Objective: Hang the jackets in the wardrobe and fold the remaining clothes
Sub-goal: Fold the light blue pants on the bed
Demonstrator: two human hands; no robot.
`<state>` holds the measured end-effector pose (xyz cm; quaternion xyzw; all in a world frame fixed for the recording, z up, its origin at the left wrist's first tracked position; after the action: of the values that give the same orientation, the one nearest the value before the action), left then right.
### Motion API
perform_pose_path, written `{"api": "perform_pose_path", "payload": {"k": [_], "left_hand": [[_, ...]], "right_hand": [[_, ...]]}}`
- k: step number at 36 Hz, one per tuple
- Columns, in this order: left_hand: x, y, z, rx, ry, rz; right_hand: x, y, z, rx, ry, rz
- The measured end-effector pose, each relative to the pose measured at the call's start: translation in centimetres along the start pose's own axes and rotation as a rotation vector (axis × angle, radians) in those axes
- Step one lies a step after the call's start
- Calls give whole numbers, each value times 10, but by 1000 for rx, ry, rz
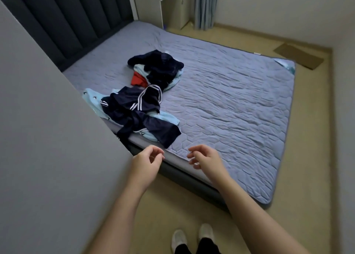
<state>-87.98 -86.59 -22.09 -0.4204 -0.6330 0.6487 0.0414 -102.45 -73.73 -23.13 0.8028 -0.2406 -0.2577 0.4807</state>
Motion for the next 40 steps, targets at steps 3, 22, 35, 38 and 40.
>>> {"api": "perform_pose_path", "payload": {"k": [3,22,35,38,40], "left_hand": [[7,10,26,-48,43,15],[44,82,305,-283,62,237],[119,258,489,-293,480,1004],[124,279,522,-126,535,1220],[123,291,543,-50,534,1323]], "right_hand": [[2,0,33,43,8,16],[42,-10,335,140,188,-311],[77,-161,516,331,195,-805],[90,-182,536,366,189,-792],[100,-192,546,387,205,-790]]}}
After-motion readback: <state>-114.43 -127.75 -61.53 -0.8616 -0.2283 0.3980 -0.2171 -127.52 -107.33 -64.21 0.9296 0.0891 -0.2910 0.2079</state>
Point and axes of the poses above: each hand's wrist, its own z-axis towards the middle knuckle, its own x-axis out of the palm, y = z × x, the point moved 2 cm from there along z, towards the middle knuckle, and after that the axes turned 6 degrees about -z, right-handed, at the moved point
